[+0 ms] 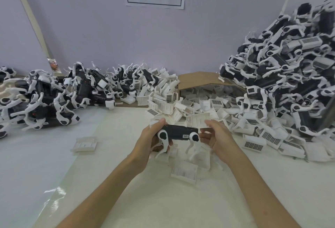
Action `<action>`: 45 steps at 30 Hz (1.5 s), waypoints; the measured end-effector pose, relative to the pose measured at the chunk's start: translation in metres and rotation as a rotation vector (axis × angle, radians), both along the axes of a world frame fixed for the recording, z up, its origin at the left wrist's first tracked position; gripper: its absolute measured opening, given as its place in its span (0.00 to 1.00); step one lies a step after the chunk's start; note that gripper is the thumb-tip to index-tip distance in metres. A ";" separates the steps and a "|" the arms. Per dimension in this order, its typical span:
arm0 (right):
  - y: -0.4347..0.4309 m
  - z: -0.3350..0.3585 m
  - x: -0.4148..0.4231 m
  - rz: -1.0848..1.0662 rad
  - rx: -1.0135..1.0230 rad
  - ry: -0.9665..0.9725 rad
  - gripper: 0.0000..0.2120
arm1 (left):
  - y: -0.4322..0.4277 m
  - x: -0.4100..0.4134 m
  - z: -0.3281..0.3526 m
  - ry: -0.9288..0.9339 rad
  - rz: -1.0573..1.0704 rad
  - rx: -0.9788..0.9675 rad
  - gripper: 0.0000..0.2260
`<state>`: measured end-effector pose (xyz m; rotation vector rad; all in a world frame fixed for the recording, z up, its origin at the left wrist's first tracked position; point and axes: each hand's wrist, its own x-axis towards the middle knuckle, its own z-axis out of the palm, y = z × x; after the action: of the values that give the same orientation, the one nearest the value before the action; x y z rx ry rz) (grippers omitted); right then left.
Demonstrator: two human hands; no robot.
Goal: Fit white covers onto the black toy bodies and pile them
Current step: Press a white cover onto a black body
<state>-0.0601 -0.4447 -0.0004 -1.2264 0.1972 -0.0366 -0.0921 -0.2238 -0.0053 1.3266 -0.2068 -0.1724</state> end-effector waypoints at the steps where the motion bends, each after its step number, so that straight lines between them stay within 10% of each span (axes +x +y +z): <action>1: 0.001 -0.001 0.000 -0.006 -0.050 -0.022 0.07 | 0.000 0.000 0.001 -0.005 -0.006 0.001 0.15; 13: 0.010 0.003 -0.014 0.153 -0.359 -0.495 0.06 | -0.005 -0.004 -0.002 -0.068 0.013 0.135 0.28; 18: 0.011 0.001 -0.016 0.395 -0.389 -0.423 0.21 | -0.004 -0.003 -0.001 -0.038 0.025 0.106 0.21; 37: 0.011 0.004 -0.017 0.515 -0.303 -0.427 0.11 | -0.006 -0.002 -0.002 -0.068 0.030 0.174 0.11; 45: 0.011 0.004 -0.020 0.531 -0.530 -0.449 0.26 | -0.005 -0.002 -0.002 -0.014 0.112 0.096 0.23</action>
<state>-0.0798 -0.4333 0.0040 -1.7273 -0.5655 0.1040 -0.0941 -0.2286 -0.0074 1.4310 -0.1370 -0.0797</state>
